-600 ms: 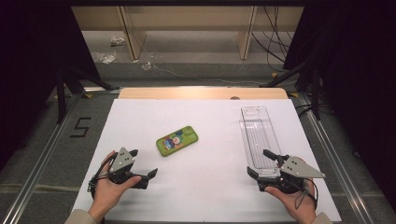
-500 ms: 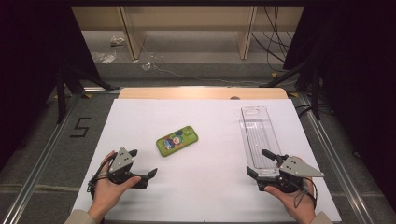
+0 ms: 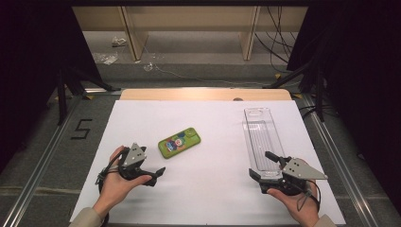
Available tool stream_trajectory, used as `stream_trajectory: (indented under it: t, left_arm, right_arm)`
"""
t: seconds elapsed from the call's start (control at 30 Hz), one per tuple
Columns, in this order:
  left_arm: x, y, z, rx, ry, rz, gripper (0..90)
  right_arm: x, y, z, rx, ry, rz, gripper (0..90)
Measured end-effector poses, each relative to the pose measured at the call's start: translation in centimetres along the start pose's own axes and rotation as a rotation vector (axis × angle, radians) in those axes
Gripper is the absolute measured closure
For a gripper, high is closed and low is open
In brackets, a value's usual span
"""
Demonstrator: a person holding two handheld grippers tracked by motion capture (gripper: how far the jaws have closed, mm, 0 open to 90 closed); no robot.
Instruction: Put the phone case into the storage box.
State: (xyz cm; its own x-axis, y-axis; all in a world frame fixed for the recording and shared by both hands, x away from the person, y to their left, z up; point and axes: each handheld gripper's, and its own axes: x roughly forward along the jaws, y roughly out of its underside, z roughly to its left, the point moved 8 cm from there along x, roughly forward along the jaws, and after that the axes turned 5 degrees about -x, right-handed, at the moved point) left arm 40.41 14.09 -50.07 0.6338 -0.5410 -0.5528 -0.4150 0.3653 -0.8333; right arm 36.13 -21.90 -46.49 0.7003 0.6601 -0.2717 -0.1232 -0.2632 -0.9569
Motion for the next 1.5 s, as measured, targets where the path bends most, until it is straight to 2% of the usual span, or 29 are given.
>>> stream_trajectory:
  t: [0.17, 0.2, 0.27, 0.4, 0.7, 0.8, 0.97, 1.23, 1.5]
  left_arm:
    - [1.5, -1.0, 0.0, 0.015, 0.017, 0.021, 0.0]
    - [2.2, -1.5, 0.2, 0.019, 0.023, 0.031, 0.0]
    - [2.6, -1.7, 0.3, 0.023, 0.024, 0.033, 0.0]
    - [4.5, -2.7, 0.9, 0.024, 0.039, 0.063, 0.0]
    - [7.8, -3.1, 1.4, 0.025, 0.053, 0.132, 0.0]
    - [8.3, -3.3, 1.4, 0.025, 0.053, 0.136, 0.0]
    - [9.8, -3.8, 1.3, 0.041, 0.060, 0.173, 0.0]
    - [11.2, -4.3, 1.6, 0.060, 0.058, 0.218, 0.0]
    - [12.4, -4.0, 1.8, 0.086, 0.061, 0.298, 0.0]
  right_arm:
    - [0.0, 0.0, 0.2, -0.002, -0.005, 0.001, 17.0]
    - [0.0, 0.0, 0.3, -0.007, -0.007, 0.001, 17.0]
    - [0.1, 0.0, 0.4, -0.010, -0.010, 0.003, 17.0]
    - [0.2, 0.0, 0.6, -0.014, -0.017, 0.007, 17.0]
    - [0.2, 0.0, 0.5, -0.012, -0.017, 0.005, 17.2]
    - [0.2, 0.0, 0.5, -0.012, -0.018, 0.004, 17.2]
    - [0.2, 0.0, 0.5, -0.010, -0.019, 0.004, 17.3]
    - [0.2, 0.0, 0.5, -0.010, -0.020, 0.005, 17.3]
    - [0.2, 0.0, 0.5, -0.011, -0.021, 0.005, 17.4]
